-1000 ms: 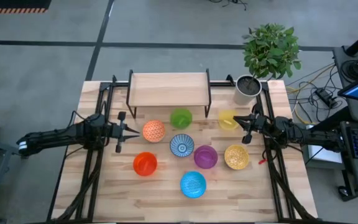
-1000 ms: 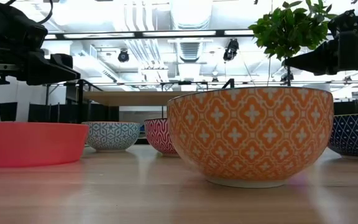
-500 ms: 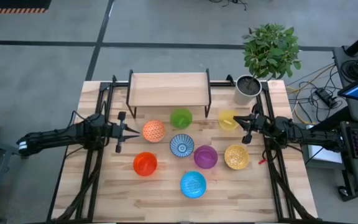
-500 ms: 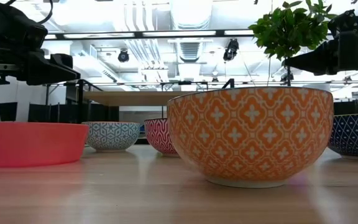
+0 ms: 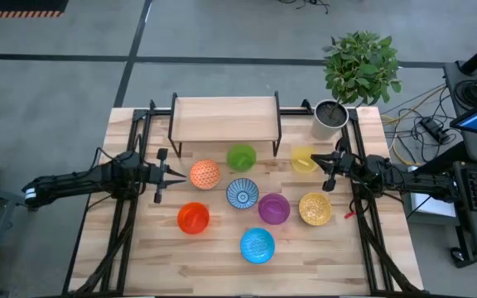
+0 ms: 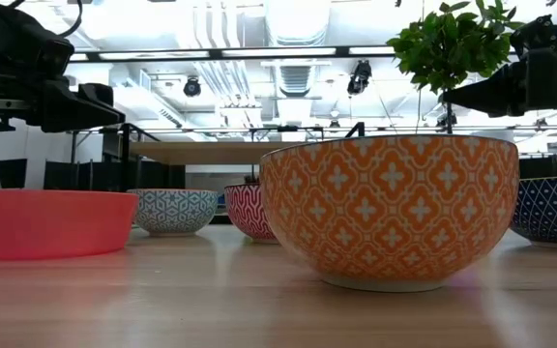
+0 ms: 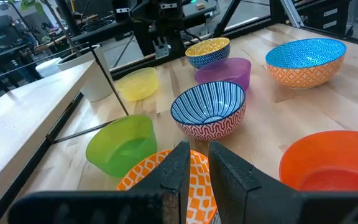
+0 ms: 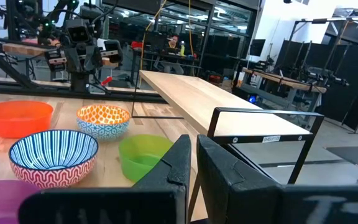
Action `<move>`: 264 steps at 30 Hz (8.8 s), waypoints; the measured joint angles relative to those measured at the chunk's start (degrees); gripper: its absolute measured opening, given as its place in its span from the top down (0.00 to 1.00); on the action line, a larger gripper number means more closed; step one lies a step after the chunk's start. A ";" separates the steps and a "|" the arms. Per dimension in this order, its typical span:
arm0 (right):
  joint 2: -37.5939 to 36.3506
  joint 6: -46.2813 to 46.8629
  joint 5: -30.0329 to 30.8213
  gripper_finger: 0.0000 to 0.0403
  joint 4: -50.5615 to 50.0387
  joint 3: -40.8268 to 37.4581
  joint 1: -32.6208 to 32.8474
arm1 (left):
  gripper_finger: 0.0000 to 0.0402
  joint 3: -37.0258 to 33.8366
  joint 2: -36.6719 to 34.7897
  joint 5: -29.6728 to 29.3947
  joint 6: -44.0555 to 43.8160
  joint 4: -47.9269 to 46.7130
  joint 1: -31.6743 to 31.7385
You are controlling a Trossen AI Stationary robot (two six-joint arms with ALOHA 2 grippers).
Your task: Place and stack bowls onto a shelf
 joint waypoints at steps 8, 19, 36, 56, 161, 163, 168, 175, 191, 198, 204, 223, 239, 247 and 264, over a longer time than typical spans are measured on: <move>0.00 0.04 -0.02 0.96 0.04 0.00 0.01 | 0.90 0.00 0.03 1.40 -24.16 12.12 -0.19; -0.02 21.76 0.16 0.96 3.53 -0.02 0.01 | 0.90 0.04 1.48 2.60 -46.72 46.53 -0.17; 0.00 34.68 -2.02 0.96 13.81 -0.02 0.01 | 0.90 3.15 11.98 -7.61 -46.29 49.89 -0.14; 4.41 28.90 3.13 0.96 1.54 11.74 0.02 | 0.90 46.45 47.97 -8.70 -35.47 -29.04 -2.92; 12.76 32.65 2.54 0.96 -4.46 13.11 0.02 | 1.00 112.61 98.21 -10.85 -21.63 -84.37 37.51; 12.76 32.65 2.55 0.96 -4.62 13.11 0.02 | 1.00 112.61 98.46 -10.86 -21.45 -84.39 37.54; 12.74 32.63 2.72 0.96 -5.68 13.09 0.02 | 1.00 112.61 98.51 -11.26 -20.98 -84.41 37.56; 12.74 32.63 2.72 0.96 -5.66 13.09 0.02 | 0.96 112.61 98.44 -13.86 -20.73 -84.39 37.56; 12.74 34.26 2.73 0.96 -5.66 13.09 0.02 | 0.82 112.61 96.49 -9.33 -16.43 -84.22 35.99; 13.11 35.97 2.73 0.96 -5.49 13.07 0.04 | 0.86 111.87 91.80 -4.69 -11.93 -76.62 27.85; 15.66 39.27 2.73 0.96 -2.03 10.95 0.97 | 0.89 103.53 83.66 -4.61 -11.15 -65.69 18.52; 33.72 38.15 2.71 0.96 15.96 16.07 5.29 | 0.89 44.92 46.09 -4.68 -16.50 -6.39 3.13; 59.38 44.04 1.25 0.96 -26.59 52.24 5.28 | 0.89 32.65 25.27 -6.21 -13.91 4.43 2.77; 71.94 45.36 -7.93 0.96 -47.66 65.14 6.53 | 0.89 24.08 20.06 -6.23 -16.99 6.76 2.77; 84.97 40.50 -6.89 0.96 -54.76 70.05 17.57 | 0.89 26.12 18.31 -6.25 -14.81 17.95 2.77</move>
